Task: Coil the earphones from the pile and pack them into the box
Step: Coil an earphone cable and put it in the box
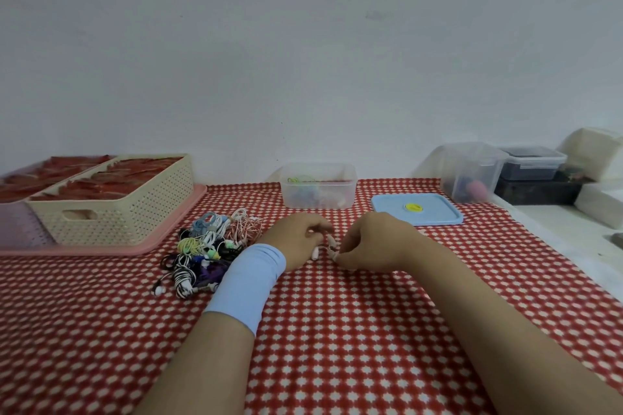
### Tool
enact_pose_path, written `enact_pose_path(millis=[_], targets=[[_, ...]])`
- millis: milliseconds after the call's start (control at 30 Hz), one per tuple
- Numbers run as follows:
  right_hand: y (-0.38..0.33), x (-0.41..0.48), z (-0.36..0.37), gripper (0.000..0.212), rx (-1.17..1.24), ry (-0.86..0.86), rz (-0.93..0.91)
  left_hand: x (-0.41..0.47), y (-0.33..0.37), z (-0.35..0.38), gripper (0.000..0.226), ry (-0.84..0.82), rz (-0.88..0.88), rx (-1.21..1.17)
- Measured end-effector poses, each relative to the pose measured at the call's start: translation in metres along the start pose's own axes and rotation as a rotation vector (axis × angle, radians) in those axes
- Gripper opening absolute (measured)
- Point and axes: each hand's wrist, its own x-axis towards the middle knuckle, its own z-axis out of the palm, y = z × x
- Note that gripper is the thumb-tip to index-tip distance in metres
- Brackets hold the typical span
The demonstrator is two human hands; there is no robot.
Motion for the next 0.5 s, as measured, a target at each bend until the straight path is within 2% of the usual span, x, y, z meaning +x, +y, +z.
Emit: enact_pose_path(millis=[100,200,333,400,500], targets=[[0.006,0.003,0.001,0.016,0.074,0.041,-0.032,-0.005,0.007,-0.003,0.034,-0.087,0.034,-0.043],[0.012,0.008,0.001,0.011,0.244,0.137,-0.049,-0.006,0.004,-0.005,0.027,-0.122,0.041,-0.109],[0.011,0.017,-0.008,0.011,0.405,0.237,-0.083,0.003,-0.003,-0.014,0.009,0.022,0.028,-0.142],[0.008,0.024,-0.016,0.005,0.476,0.250,-0.103,0.012,-0.005,-0.023,0.009,0.073,0.014,-0.154],[0.003,0.045,-0.035,0.008,0.511,0.270,-0.106,0.033,-0.006,-0.043,0.020,0.140,-0.014,-0.194]])
